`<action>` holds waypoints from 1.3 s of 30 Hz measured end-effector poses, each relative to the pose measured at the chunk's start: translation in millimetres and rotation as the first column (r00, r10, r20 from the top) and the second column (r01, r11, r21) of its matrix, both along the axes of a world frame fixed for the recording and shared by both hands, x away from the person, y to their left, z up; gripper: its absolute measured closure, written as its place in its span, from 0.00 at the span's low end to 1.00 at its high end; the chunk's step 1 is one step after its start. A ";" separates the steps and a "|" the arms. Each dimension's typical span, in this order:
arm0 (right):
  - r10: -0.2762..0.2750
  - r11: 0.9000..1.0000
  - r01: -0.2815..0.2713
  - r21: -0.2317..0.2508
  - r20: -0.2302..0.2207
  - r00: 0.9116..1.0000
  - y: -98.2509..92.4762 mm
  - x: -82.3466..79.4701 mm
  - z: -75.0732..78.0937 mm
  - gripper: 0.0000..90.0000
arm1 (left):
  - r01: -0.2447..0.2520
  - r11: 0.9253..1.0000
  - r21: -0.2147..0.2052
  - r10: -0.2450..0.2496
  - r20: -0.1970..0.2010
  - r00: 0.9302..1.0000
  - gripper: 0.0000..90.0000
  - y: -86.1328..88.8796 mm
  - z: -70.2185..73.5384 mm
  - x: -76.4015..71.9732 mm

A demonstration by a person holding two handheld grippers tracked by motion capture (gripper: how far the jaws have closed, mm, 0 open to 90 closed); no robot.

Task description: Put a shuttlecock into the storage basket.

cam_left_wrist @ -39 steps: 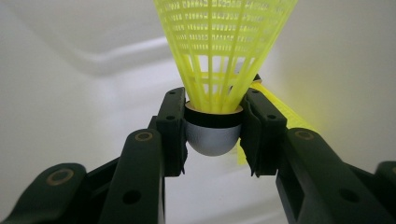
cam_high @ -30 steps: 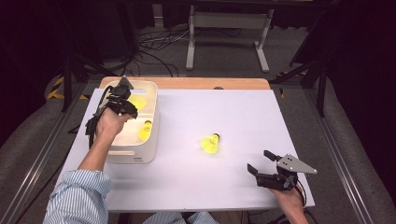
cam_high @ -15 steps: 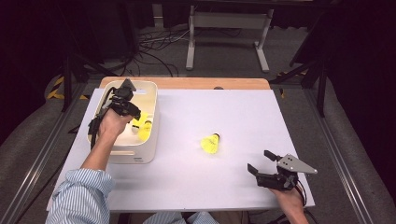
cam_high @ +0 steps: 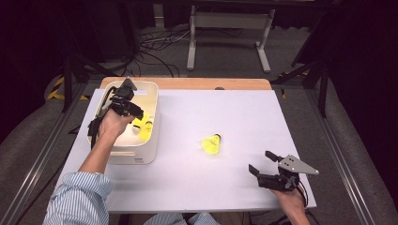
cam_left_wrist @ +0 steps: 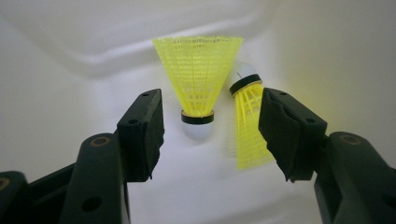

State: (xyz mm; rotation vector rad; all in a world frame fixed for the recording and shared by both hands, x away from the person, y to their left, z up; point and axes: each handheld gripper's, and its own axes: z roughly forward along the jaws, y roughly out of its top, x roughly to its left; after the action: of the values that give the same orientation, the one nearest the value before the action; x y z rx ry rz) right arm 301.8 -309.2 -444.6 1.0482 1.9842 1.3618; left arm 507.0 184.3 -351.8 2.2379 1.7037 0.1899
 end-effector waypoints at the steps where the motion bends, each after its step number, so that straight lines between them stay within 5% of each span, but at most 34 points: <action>1: 0.000 1.000 0.000 -0.001 0.000 1.000 -0.2 0.1 0.0 0.16 | 0.006 1.000 -0.001 -0.006 0.005 1.000 0.46 -0.1 0.9 -0.8; 25: -0.005 1.000 0.005 -0.002 0.002 1.000 1.2 0.9 0.3 0.16 | 0.062 0.998 -0.016 -0.061 0.074 0.995 0.43 -11.7 29.1 -15.2; 39: -0.012 1.000 0.012 0.001 0.003 1.000 -0.1 0.7 0.7 0.16 | 0.088 0.996 -0.026 -0.085 0.090 0.992 0.43 -18.0 33.6 -20.9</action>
State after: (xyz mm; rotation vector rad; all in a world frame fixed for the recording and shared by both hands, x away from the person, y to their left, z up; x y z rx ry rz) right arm 302.5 -309.3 -443.9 1.0558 1.9723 1.3575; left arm 486.0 166.3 -318.2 2.2415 1.5507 0.2392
